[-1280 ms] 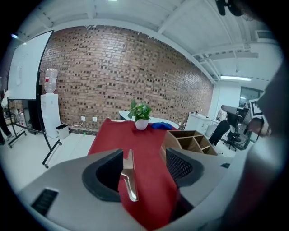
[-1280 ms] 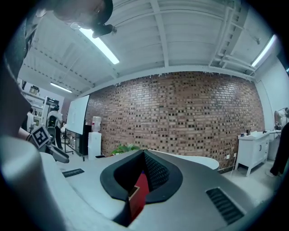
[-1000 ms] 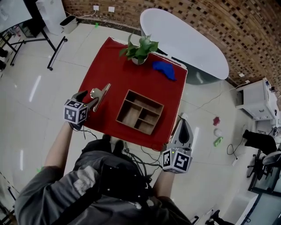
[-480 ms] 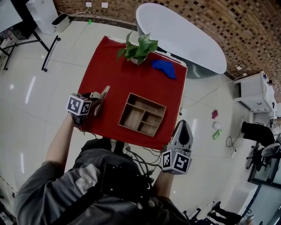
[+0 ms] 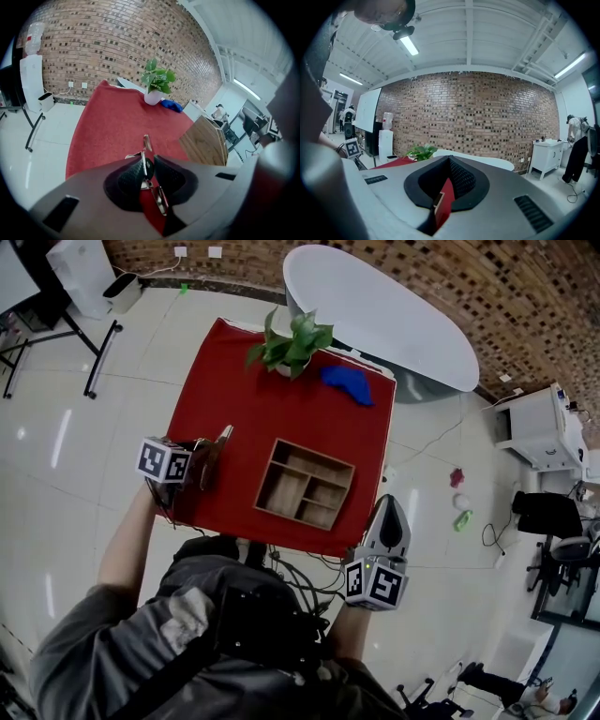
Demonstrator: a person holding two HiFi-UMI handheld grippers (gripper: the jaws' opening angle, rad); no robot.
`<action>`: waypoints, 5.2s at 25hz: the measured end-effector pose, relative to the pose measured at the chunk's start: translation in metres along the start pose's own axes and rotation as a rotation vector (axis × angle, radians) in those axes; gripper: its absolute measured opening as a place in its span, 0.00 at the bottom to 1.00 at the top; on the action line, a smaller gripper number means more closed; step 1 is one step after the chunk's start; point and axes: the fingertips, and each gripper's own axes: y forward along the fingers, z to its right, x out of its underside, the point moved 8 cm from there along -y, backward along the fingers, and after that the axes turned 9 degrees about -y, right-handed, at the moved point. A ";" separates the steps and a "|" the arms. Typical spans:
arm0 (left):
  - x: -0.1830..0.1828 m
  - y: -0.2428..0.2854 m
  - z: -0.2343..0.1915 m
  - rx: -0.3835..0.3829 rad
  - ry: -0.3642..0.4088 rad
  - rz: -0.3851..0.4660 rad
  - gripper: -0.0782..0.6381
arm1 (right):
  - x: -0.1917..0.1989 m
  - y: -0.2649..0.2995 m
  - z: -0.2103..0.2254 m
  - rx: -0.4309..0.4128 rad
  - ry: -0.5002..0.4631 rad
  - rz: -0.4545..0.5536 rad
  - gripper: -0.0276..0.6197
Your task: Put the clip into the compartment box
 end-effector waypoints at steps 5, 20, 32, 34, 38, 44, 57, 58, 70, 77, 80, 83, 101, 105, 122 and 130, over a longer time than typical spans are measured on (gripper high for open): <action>-0.001 -0.007 0.009 0.042 -0.038 0.025 0.14 | -0.005 0.000 -0.002 -0.003 -0.003 0.008 0.07; -0.041 -0.105 0.097 0.257 0.016 0.417 0.13 | -0.015 -0.022 0.004 -0.018 -0.014 0.054 0.07; -0.059 -0.192 0.187 0.441 0.089 0.666 0.13 | -0.026 -0.047 0.022 -0.019 -0.012 0.081 0.07; -0.059 -0.196 0.195 0.452 0.093 0.682 0.13 | -0.025 -0.049 0.024 -0.018 -0.009 0.082 0.07; -0.052 -0.197 0.205 0.457 0.109 0.691 0.13 | -0.025 -0.055 0.028 -0.017 -0.012 0.083 0.07; -0.043 -0.197 0.217 0.478 0.111 0.681 0.13 | -0.024 -0.067 0.036 -0.003 -0.008 0.089 0.07; 0.007 -0.102 0.237 0.469 0.242 0.627 0.13 | -0.010 -0.086 0.050 0.027 -0.001 0.059 0.07; 0.012 -0.091 0.235 0.461 0.259 0.624 0.13 | -0.008 -0.088 0.052 0.033 -0.001 0.056 0.07; 0.050 -0.001 0.223 0.385 0.430 0.445 0.13 | 0.015 -0.092 0.072 0.079 0.004 0.012 0.07; 0.053 0.013 0.221 0.324 0.454 0.437 0.15 | 0.013 -0.085 0.066 0.063 0.003 0.011 0.07; 0.058 0.012 0.222 0.298 0.512 0.411 0.22 | 0.013 -0.083 0.063 0.058 0.001 0.012 0.07; 0.062 0.008 0.223 0.285 0.553 0.385 0.27 | 0.013 -0.081 0.060 0.053 0.005 0.017 0.07; 0.053 -0.043 0.215 0.195 0.618 0.558 0.52 | -0.001 -0.078 0.023 0.030 -0.001 0.039 0.07; 0.033 -0.083 0.207 0.228 0.490 0.677 0.52 | -0.007 -0.080 0.015 0.037 -0.015 0.043 0.07; 0.003 -0.141 0.174 0.220 0.303 0.738 0.45 | -0.024 -0.059 -0.015 -0.014 -0.056 0.049 0.07; -0.003 -0.143 0.179 0.198 0.305 0.776 0.39 | -0.023 -0.056 -0.008 -0.017 -0.065 0.034 0.07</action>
